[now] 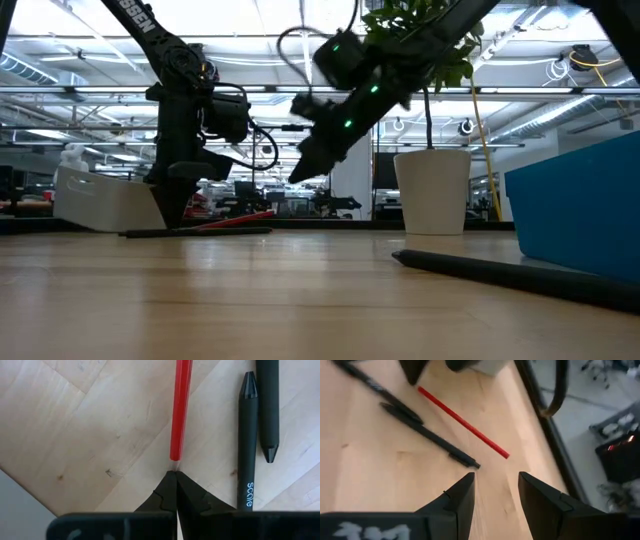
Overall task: Sort pens & pencils
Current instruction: Put the red pencil into the blue bin
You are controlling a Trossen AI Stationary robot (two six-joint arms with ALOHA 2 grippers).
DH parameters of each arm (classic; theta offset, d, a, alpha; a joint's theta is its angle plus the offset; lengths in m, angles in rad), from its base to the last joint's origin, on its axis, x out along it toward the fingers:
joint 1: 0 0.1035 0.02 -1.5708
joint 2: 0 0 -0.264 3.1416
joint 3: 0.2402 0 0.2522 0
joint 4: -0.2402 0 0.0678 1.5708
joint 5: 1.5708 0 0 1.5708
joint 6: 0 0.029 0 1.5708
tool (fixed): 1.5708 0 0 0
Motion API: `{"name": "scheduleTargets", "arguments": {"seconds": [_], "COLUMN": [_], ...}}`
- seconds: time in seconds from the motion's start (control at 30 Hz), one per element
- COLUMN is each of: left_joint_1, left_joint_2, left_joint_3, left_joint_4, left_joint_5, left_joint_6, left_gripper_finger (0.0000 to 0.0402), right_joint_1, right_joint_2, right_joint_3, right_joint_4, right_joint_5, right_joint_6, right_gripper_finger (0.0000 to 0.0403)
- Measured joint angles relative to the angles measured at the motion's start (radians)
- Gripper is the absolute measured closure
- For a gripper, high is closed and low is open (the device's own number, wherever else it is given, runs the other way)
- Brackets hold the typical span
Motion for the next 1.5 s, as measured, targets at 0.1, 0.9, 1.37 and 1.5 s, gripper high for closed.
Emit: {"name": "scheduleTargets", "arguments": {"seconds": [0.1,0.9,1.37,1.5], "left_joint_1": [-0.001,-0.003,-0.003,-0.003], "left_joint_2": [0.000,0.001,0.001,0.001], "left_joint_3": [0.000,0.000,0.000,0.000], "left_joint_4": [0.000,0.001,0.001,0.001], "left_joint_5": [0.000,0.001,0.003,0.004], "left_joint_6": [0.000,0.009,0.018,0.014], "left_gripper_finger": [0.0401,0.0401,0.0401,0.0401], "right_joint_1": [-0.024,-0.228,-0.156,-0.103], "right_joint_2": [0.071,0.130,0.202,0.216], "right_joint_3": [0.071,0.110,0.183,0.182], "right_joint_4": [0.005,0.132,0.144,0.146], "right_joint_5": [-0.043,-0.429,-0.354,-0.241], "right_joint_6": [0.095,0.841,0.832,0.777], "right_gripper_finger": [0.0259,0.0271,0.0289,0.0279]}}
